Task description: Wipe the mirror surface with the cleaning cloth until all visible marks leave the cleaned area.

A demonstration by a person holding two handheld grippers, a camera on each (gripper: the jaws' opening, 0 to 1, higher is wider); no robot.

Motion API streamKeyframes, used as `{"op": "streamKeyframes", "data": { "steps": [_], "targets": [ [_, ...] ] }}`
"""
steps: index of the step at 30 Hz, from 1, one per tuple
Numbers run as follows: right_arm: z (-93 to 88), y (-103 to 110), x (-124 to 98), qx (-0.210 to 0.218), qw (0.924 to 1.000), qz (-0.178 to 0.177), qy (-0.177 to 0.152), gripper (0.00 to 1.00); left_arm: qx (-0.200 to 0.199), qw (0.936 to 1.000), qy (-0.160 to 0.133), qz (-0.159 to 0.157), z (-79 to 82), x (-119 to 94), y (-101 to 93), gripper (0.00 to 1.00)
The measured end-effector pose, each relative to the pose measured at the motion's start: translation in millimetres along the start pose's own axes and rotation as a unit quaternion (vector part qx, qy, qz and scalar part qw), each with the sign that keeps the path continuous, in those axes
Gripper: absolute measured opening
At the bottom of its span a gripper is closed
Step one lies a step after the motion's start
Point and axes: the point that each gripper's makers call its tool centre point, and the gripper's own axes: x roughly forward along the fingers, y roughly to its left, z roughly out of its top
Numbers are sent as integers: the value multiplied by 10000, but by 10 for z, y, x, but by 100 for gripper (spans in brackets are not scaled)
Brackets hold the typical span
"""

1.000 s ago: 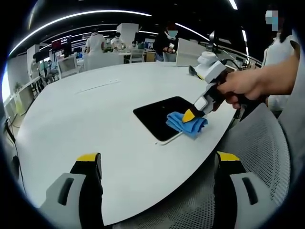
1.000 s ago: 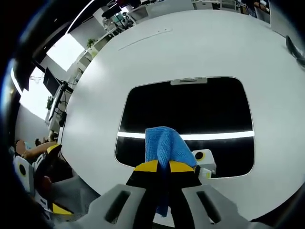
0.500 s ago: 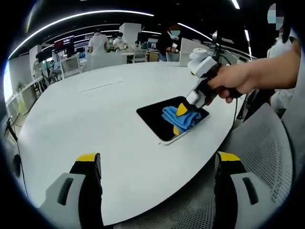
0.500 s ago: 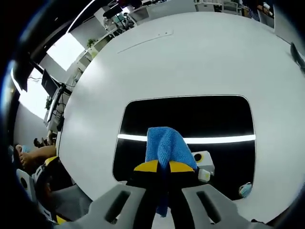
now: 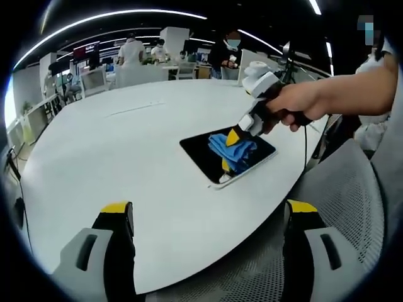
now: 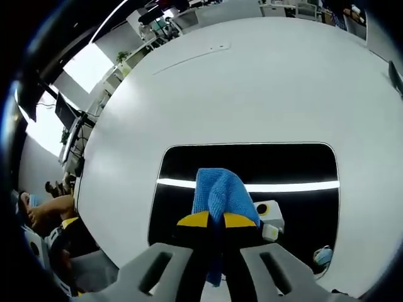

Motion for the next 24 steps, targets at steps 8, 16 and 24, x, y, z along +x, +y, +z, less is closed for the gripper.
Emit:
{"op": "streamKeyframes", "data": {
  "steps": [8,16,24],
  "targets": [
    [126,-12,63,-130,9999,-28,7,0,77,10000,50,-27,-14,-8,-12,99],
    [344,-58,146,-305,9994,-157,-6,0,277,9996,42,-106,-39,-16,-70,99],
    [451,-114,185,-334,9992,-221,-12,0,178,9998,-12,-43,-28,-42,-22,99]
  ]
}}
